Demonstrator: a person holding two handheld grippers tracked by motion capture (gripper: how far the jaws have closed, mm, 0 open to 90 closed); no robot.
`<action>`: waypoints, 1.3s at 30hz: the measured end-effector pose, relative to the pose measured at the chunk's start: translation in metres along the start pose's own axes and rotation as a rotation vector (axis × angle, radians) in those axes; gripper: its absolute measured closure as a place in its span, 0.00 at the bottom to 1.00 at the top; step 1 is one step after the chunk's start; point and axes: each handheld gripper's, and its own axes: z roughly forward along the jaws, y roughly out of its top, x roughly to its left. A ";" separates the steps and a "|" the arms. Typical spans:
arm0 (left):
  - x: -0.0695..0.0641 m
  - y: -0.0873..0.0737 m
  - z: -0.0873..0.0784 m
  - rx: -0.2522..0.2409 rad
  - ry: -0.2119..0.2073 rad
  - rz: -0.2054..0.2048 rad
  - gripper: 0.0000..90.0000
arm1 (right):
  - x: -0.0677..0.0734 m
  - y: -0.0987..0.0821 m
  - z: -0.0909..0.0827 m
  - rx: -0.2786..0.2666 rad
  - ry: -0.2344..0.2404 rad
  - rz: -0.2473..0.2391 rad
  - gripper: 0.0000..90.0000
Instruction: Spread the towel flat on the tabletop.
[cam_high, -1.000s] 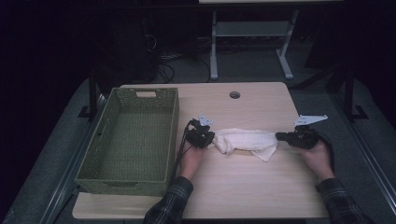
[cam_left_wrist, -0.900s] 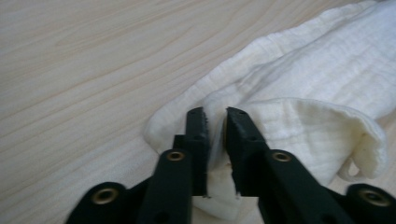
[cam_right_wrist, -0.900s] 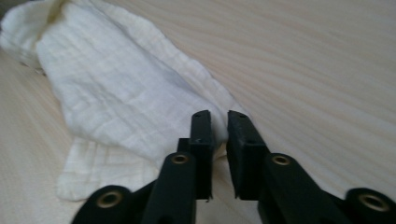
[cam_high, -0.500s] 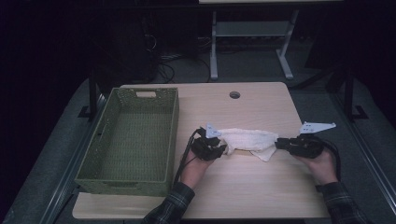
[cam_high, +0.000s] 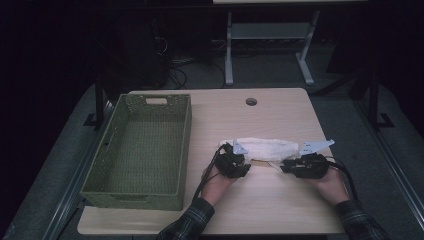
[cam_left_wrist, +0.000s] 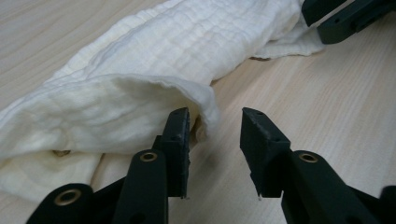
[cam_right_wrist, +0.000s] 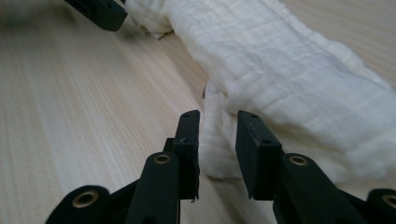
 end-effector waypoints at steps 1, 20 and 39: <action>0.001 0.000 0.001 0.005 0.002 0.003 0.72 | 0.000 0.000 0.000 0.000 0.000 0.000 0.76; 0.010 0.005 -0.018 -0.036 -0.045 -0.024 0.96 | -0.008 -0.001 -0.005 0.007 0.017 -0.012 0.98; 0.016 0.009 -0.079 -0.149 -0.007 -0.081 0.96 | -0.021 -0.011 -0.067 -0.174 -0.012 0.028 0.99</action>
